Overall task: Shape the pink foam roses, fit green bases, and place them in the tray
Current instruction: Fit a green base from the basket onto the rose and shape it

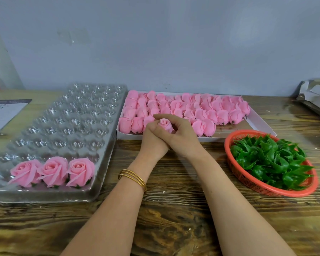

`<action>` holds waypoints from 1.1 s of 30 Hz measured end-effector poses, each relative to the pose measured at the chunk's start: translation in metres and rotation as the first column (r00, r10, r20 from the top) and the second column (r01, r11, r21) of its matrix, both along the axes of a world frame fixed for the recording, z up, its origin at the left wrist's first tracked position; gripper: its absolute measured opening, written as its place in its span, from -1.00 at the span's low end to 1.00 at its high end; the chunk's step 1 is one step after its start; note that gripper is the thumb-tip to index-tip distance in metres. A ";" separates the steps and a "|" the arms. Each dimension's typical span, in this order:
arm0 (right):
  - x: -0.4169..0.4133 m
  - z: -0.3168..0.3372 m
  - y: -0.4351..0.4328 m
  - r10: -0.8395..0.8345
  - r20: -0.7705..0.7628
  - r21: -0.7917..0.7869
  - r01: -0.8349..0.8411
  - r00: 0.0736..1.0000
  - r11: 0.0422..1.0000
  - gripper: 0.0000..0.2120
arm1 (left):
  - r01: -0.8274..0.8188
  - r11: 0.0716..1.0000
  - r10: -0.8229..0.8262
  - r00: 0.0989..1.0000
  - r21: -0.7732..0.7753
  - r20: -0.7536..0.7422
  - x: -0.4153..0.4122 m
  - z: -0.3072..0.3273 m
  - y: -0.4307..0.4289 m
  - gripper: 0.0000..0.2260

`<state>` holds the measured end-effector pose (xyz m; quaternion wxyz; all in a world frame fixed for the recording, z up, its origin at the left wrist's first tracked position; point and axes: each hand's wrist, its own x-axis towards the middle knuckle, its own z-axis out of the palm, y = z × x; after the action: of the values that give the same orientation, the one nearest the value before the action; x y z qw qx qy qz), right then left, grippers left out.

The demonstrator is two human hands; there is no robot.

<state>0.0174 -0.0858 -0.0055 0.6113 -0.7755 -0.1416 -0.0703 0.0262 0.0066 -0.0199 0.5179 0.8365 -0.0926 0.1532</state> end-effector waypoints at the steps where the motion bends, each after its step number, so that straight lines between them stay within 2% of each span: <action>1: -0.001 0.001 -0.001 0.016 -0.013 -0.005 -0.016 1.000 1.000 -0.62 | 0.003 1.000 -0.004 1.000 0.031 0.015 0.001 0.000 0.000 -0.79; 4: -0.004 0.007 -0.003 0.068 -0.075 -0.009 -0.069 0.995 0.998 -0.56 | -0.004 0.992 0.003 1.000 0.127 0.011 0.001 0.001 -0.001 -0.84; 5: -0.005 0.010 -0.004 0.064 -0.088 0.029 -0.062 0.994 0.998 -0.59 | -0.001 0.998 0.002 1.000 0.063 -0.011 0.001 -0.001 -0.001 -0.85; 6: -0.006 0.013 -0.004 0.045 -0.099 0.102 -0.035 0.994 0.994 -0.65 | 0.011 0.998 -0.014 0.999 -0.069 -0.043 -0.001 -0.001 -0.001 -0.86; 8: -0.006 0.017 -0.005 -0.011 -0.106 0.256 0.038 0.994 0.966 -0.82 | 0.034 0.966 -0.055 0.996 -0.256 -0.074 -0.004 -0.001 -0.001 -0.86; 10: -0.006 0.020 -0.008 -0.057 -0.099 0.332 0.087 0.993 0.939 -0.92 | 0.058 0.964 -0.078 0.995 -0.259 -0.069 -0.005 -0.003 -0.002 -0.84; 13: -0.004 0.021 -0.013 -0.040 -0.099 0.396 0.076 0.994 0.915 -0.89 | 0.065 0.965 -0.089 0.992 -0.252 -0.087 -0.004 -0.003 -0.003 -0.88; 19: -0.003 0.018 -0.014 0.037 -0.053 0.319 -0.018 0.998 0.948 -0.74 | 0.076 0.969 -0.106 0.988 -0.235 -0.116 -0.006 -0.002 -0.004 -0.85; 22: -0.005 0.017 -0.014 0.051 -0.058 0.292 -0.032 0.997 0.956 -0.79 | 0.105 0.969 -0.132 0.985 -0.225 -0.107 -0.008 0.000 -0.004 -0.89; 30: -0.006 0.018 -0.015 0.078 -0.062 0.268 -0.059 0.995 0.962 -0.80 | 0.192 0.933 -0.217 0.975 -0.305 -0.051 -0.011 0.001 -0.003 -0.62; 33: -0.005 0.018 -0.015 0.077 -0.046 0.249 -0.063 0.996 0.966 -0.82 | 0.210 0.908 -0.242 0.969 -0.364 -0.044 -0.013 0.004 -0.004 -0.60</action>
<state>0.0120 -0.1012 0.0124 0.7088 -0.6895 -0.1422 -0.0443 0.0133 0.0022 -0.0159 0.6785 0.7184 -0.1366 0.0694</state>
